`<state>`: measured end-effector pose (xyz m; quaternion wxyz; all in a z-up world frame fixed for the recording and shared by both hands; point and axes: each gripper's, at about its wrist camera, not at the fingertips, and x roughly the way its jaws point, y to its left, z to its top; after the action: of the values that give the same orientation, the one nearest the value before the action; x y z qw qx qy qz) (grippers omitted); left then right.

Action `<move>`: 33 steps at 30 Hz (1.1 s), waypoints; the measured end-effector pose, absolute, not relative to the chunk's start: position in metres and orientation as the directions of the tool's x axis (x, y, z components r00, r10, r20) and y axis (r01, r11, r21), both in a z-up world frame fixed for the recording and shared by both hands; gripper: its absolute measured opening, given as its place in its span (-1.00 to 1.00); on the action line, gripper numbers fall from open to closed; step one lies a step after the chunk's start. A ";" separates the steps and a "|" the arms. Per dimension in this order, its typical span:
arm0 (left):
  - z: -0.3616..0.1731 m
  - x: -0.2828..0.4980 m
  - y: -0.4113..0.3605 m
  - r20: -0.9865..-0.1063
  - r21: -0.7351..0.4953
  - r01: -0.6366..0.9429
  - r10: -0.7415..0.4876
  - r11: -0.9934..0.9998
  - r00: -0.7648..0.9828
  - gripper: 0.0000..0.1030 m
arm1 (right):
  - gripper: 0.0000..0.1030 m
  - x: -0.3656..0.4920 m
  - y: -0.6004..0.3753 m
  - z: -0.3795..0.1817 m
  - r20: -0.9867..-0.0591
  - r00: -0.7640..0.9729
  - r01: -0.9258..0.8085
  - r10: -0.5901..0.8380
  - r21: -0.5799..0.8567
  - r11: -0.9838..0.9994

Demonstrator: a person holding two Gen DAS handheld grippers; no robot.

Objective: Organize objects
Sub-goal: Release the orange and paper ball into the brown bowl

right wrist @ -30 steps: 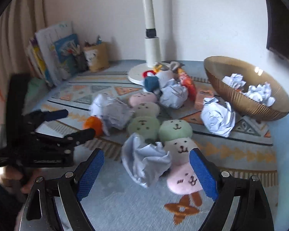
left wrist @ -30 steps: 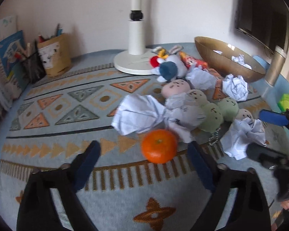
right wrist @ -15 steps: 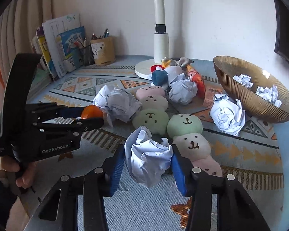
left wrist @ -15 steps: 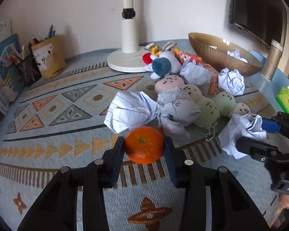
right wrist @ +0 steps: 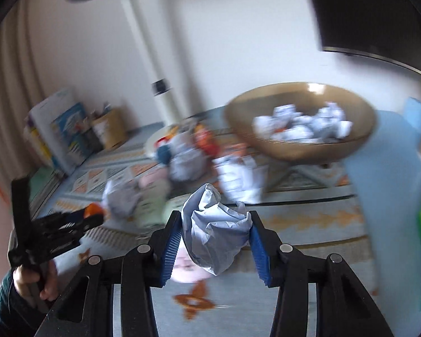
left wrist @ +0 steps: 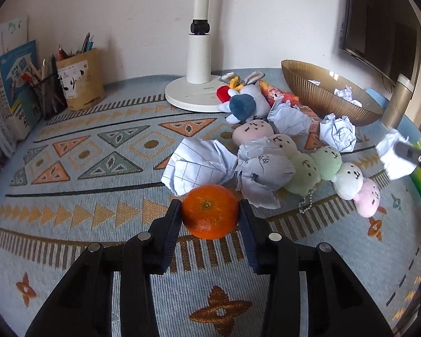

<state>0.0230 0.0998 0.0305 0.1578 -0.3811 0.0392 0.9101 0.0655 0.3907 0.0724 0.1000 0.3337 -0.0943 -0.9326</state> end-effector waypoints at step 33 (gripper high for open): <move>0.123 -0.100 0.316 -0.642 -0.168 -0.445 0.440 -0.880 -0.627 0.76 | 0.49 -0.071 0.514 0.172 -0.482 -0.876 -0.153 -0.006 0.291 -0.944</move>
<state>-0.1002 0.3160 0.1226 0.2454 -0.3551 0.0036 0.9020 -0.0712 0.5142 0.1717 -0.0386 0.2457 -0.1624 -0.9549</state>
